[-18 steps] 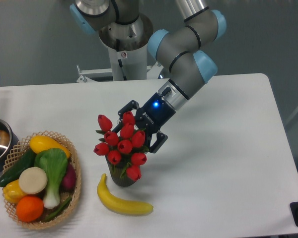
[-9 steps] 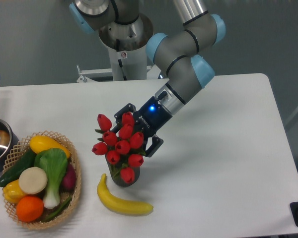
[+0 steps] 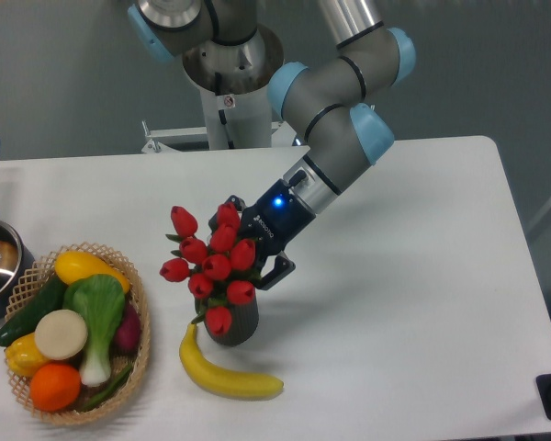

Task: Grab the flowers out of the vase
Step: 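Close the gripper on the red tulip stems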

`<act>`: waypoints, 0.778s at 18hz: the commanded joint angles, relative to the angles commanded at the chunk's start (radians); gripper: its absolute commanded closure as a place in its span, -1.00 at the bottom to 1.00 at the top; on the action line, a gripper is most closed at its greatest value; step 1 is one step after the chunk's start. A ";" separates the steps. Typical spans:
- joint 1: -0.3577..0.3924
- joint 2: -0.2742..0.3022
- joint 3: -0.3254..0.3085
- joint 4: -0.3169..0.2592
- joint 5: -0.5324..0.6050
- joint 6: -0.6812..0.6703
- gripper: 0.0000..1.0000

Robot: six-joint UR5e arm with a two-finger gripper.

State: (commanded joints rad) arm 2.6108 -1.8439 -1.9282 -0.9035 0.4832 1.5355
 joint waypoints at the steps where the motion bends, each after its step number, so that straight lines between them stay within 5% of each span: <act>1: 0.000 0.000 0.000 0.000 0.000 -0.002 -0.11; 6: 0.000 0.000 0.000 0.000 0.000 -0.005 0.17; 14: 0.000 0.005 0.029 0.000 -0.009 -0.100 0.22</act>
State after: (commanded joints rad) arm 2.6109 -1.8393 -1.8991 -0.9035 0.4740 1.4359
